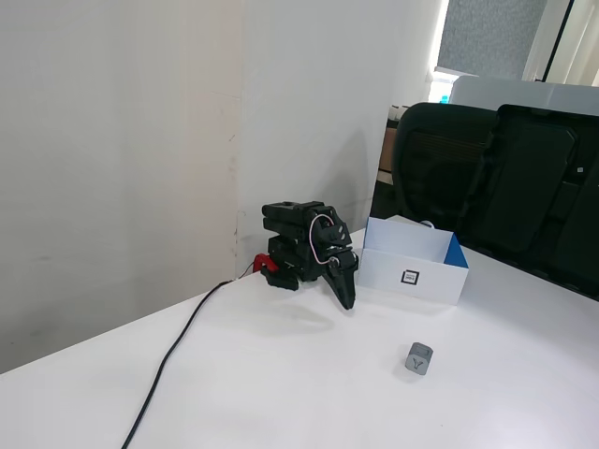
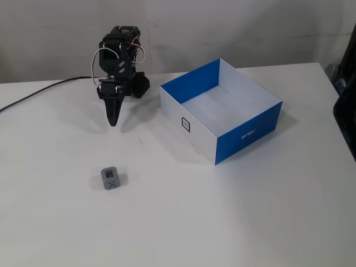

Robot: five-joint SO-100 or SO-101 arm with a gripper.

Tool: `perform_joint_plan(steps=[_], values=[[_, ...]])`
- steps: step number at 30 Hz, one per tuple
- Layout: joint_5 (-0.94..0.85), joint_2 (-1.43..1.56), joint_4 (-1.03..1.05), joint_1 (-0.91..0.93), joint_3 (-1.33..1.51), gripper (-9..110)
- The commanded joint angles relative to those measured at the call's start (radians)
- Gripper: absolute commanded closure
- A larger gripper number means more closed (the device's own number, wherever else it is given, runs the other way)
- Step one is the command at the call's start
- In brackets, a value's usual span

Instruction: Grasp the gray block and put it in the box.

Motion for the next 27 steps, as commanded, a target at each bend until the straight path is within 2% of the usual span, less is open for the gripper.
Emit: perform_joint_plan(steps=[1, 27], values=[[0.003, 0.009, -0.005, -0.005, 0.009, 101], [0.003, 0.009, -0.009, 0.005, 0.009, 101]])
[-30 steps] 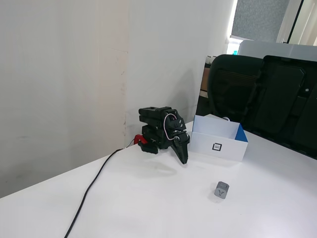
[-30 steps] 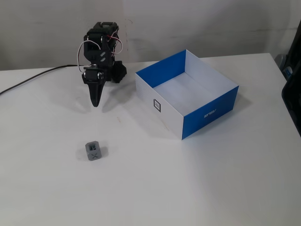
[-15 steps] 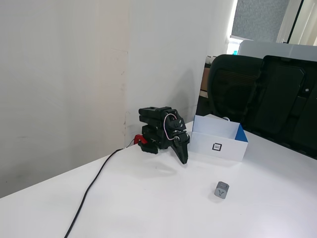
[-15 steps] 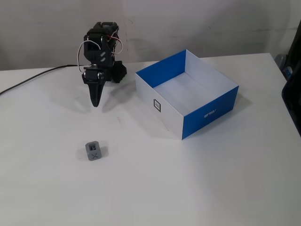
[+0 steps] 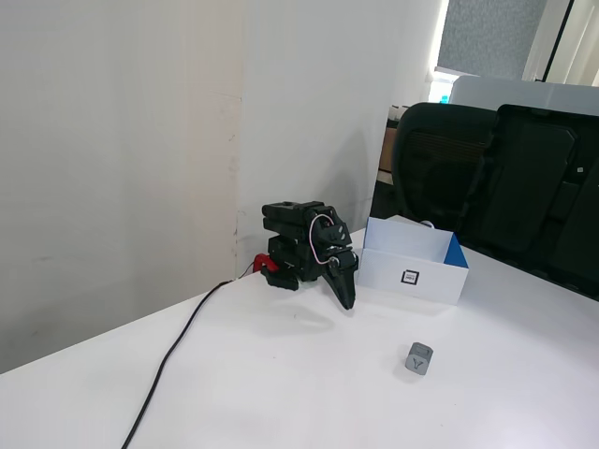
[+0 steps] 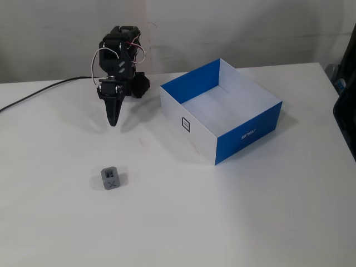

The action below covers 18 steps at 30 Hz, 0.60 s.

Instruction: Grasp the gray block and put it in the box.

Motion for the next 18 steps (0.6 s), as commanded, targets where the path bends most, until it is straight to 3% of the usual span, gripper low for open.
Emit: perform_joint_plan(steps=[1, 18], values=[[0.003, 0.009, -0.009, 0.005, 0.009, 101], [0.003, 0.009, -0.009, 0.011, 0.009, 101]])
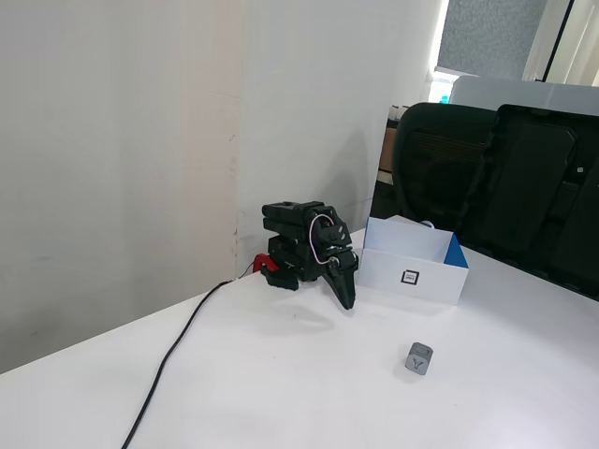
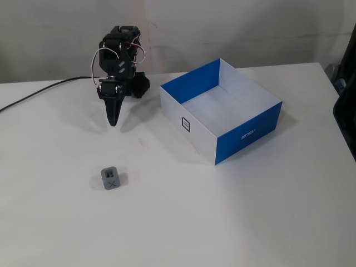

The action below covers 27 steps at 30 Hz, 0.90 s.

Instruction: Grasp the gray block and put it in the box.

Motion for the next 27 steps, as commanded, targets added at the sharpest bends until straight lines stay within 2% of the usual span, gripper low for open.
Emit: perform_joint_plan(steps=[1, 13, 27], values=[[0.003, 0.009, -0.009, 0.011, 0.009, 101], [0.002, 0.009, -0.014, 0.048, 0.005, 101], [0.002, 0.008, 0.095, 0.133, -0.225, 101]])
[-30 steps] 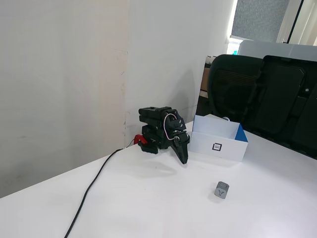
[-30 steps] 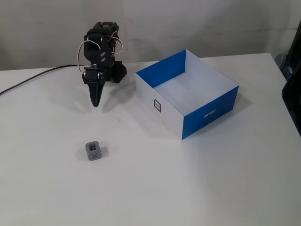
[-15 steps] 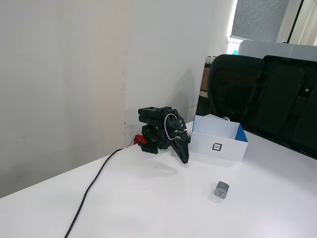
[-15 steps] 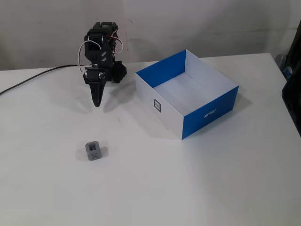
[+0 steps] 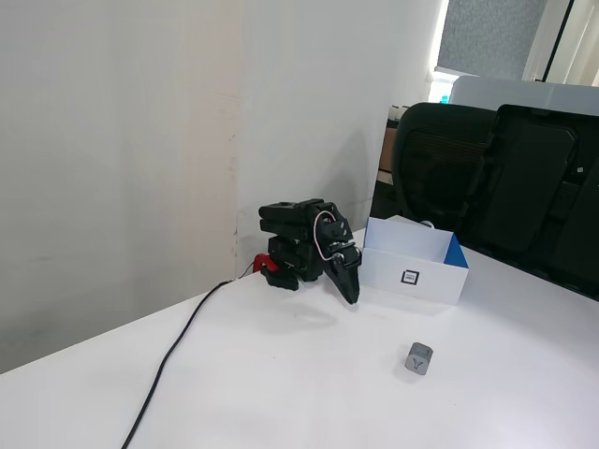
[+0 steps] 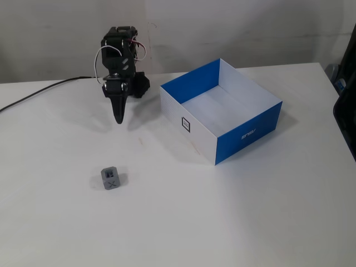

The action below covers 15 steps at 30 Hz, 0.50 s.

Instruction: Grasp the gray block and put it in the box.

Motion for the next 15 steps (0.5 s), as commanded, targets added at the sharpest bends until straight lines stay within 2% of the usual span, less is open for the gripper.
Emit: perform_joint_plan(steps=[1, 10, 15], values=[[0.002, 0.000, 0.014, 0.008, -0.117, 101], [0.005, -0.021, 0.032, 0.005, -0.282, 101], [0.020, -0.196, -0.048, -0.069, -0.387, 101]])
